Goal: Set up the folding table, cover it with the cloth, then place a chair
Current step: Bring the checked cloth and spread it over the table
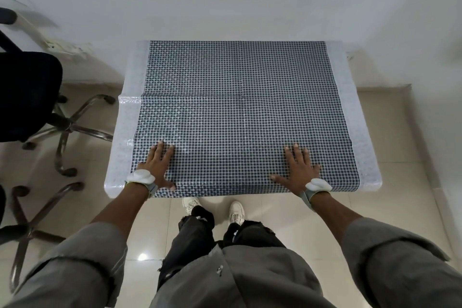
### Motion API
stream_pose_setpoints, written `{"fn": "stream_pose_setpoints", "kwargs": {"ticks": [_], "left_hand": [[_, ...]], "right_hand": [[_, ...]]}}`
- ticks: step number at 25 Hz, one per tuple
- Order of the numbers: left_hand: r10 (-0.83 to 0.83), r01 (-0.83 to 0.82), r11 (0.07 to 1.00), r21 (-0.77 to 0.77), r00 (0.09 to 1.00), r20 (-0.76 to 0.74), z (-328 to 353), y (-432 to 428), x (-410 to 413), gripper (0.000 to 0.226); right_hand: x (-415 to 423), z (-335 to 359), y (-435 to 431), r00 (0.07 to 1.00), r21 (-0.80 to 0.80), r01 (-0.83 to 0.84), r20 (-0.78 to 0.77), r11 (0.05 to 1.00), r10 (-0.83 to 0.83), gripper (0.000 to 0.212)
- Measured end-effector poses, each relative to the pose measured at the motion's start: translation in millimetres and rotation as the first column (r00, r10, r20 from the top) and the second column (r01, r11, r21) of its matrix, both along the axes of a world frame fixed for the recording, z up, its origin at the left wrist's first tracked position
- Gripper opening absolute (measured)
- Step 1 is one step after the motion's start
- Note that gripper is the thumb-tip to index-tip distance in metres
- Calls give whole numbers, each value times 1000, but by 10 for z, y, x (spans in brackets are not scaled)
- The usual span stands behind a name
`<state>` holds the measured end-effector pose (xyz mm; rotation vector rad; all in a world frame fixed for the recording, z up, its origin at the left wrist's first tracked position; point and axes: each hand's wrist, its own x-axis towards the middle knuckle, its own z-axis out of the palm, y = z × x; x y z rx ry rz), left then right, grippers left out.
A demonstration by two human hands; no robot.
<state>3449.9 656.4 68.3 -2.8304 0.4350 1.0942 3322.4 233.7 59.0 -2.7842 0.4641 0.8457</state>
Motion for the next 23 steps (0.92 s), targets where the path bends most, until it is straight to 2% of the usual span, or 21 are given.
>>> {"fn": "stream_pose_setpoints", "kwargs": {"ticks": [5, 8, 10, 15, 18, 23], "left_hand": [[-34, 32, 999, 37, 998, 55, -11, -41, -33, 137], [-225, 221, 974, 45, 963, 148, -94, -173, -194, 134], [-306, 293, 951, 97, 936, 173, -169, -288, -311, 131], [-237, 200, 966, 164, 940, 246, -247, -458, -334, 106], [-252, 207, 959, 192, 934, 253, -275, -484, -327, 103], [-269, 217, 956, 200, 919, 289, -358, -461, -389, 96]], "right_hand": [[23, -26, 17, 1000, -46, -22, -11, 999, 22, 107], [24, -52, 52, 955, -164, -287, 23, 944, 294, 96], [21, -67, 91, 908, -170, -408, 33, 897, 419, 90], [40, -97, 111, 889, -150, -451, 13, 880, 458, 98], [36, -111, 82, 861, -179, -506, -41, 844, 507, 109], [14, -191, 191, 868, -266, -492, -72, 829, 492, 88]]}}
